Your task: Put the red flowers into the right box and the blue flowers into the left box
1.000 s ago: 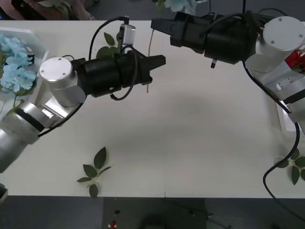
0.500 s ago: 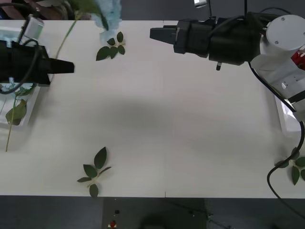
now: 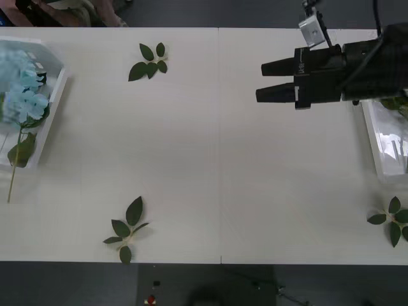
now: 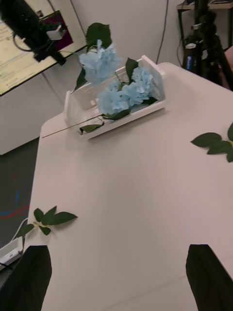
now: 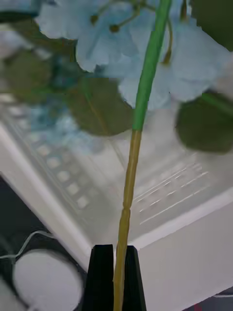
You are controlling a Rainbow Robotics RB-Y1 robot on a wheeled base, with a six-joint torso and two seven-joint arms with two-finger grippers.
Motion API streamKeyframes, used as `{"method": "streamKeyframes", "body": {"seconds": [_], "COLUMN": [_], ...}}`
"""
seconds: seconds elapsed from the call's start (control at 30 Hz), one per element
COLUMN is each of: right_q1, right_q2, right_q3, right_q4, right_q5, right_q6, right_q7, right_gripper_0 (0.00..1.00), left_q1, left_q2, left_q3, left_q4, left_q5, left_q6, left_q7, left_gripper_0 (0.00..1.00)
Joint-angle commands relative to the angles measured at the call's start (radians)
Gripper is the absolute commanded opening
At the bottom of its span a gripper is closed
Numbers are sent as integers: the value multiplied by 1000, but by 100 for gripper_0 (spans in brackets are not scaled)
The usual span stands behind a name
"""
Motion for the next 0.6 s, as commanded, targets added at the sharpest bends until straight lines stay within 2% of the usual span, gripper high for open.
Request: {"method": "streamKeyframes", "body": {"seconds": [0.03, 0.13, 0.27, 0.37, 0.47, 0.53, 0.6], "right_q1": [-18, -12, -12, -12, -12, -12, -12], "right_q2": [-47, -40, -44, -104, -155, -192, -242], "right_q3": [153, 203, 204, 206, 206, 206, 207], "right_q4": [-95, -153, -168, -220, -263, -305, -360], "right_q5": [-92, -92, -92, -98, -160, -203, -229], "right_q6": [-97, -155, -115, -126, -166, -209, -255], "right_q7": [77, 77, 77, 77, 77, 77, 77], "right_gripper_0": [81, 81, 82, 81, 81, 81, 81], "left_q1": [-11, -11, -11, -9, -9, -9, -11], "left_q2": [29, 17, -11, -15, -15, -15, -15], "left_q3": [13, -3, -6, -33, -62, -87, -112], "left_q4": [4, -1, -22, -34, -24, -7, 16], "left_q5": [-187, -328, -554, -802, -894, -897, -899], "left_q6": [-152, -190, -212, -219, -225, -279, -354], "left_q7": [-47, -47, -47, 16, 67, 70, 70], "left_gripper_0": [0, 0, 0, 1, 4, 17, 52]}}
